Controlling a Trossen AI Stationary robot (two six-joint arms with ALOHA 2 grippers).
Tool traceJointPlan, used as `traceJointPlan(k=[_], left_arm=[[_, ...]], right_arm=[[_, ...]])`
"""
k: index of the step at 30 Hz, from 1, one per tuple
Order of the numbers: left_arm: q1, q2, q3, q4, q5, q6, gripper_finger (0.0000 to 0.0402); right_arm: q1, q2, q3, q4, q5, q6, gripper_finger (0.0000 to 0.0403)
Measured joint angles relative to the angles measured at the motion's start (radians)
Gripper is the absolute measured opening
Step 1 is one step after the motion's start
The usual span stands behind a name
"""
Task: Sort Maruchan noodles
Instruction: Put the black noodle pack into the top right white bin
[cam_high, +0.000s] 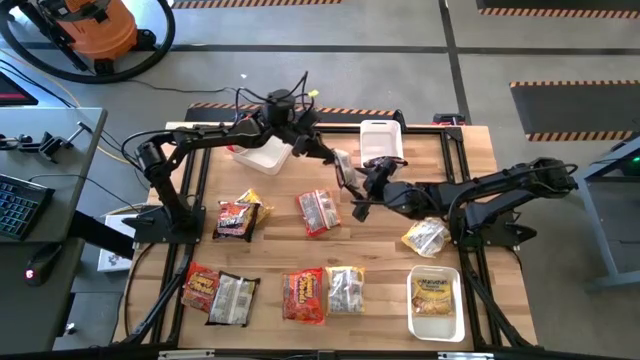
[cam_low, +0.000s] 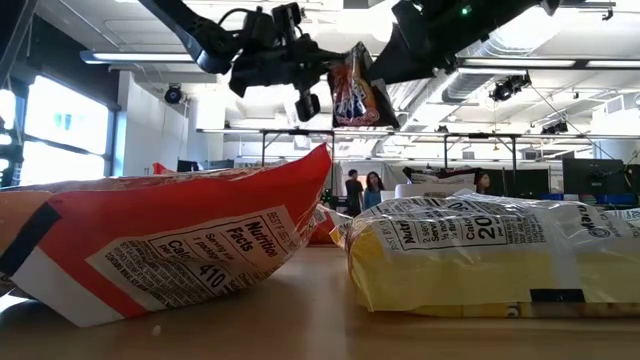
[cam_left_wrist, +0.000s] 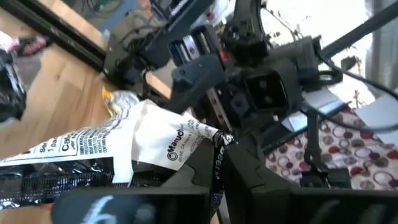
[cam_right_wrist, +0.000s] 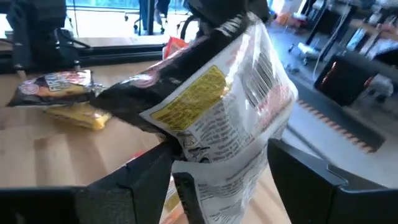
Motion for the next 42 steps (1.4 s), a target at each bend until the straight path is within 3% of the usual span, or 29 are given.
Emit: traceJointPlan(k=[5, 9, 22, 34, 38, 42], left_arm=[[0.020, 0.000, 0.000, 0.100, -0.038, -0.065, 0.0003], [0.033, 0.000, 0.000, 0.182, -0.066, -0.120, 0.0003], [0.039, 0.000, 0.000, 0.315, -0.142, -0.201, 0.0003], [0.036, 0.000, 0.000, 0.386, -0.133, -0.221, 0.0003], [0.039, 0.000, 0.000, 0.396, -0.107, -0.181, 0.0003], [0.057, -0.001, 0.000, 0.398, -0.054, -0.082, 0.0014]], right_arm=[[0.000, 0.000, 0.000, 0.028, 0.127, -0.130, 0.0250], [-0.006, 0.000, 0.000, 0.083, 0.168, -0.201, 0.0250], [-0.113, 0.000, 0.000, 0.254, 0.136, -0.352, 0.0250], [-0.261, 0.000, 0.000, 0.262, -0.167, -0.325, 0.0242], [-0.289, 0.000, 0.000, 0.261, -0.256, -0.275, 0.0213], [-0.298, -0.002, 0.000, 0.261, -0.280, -0.270, 0.0171]])
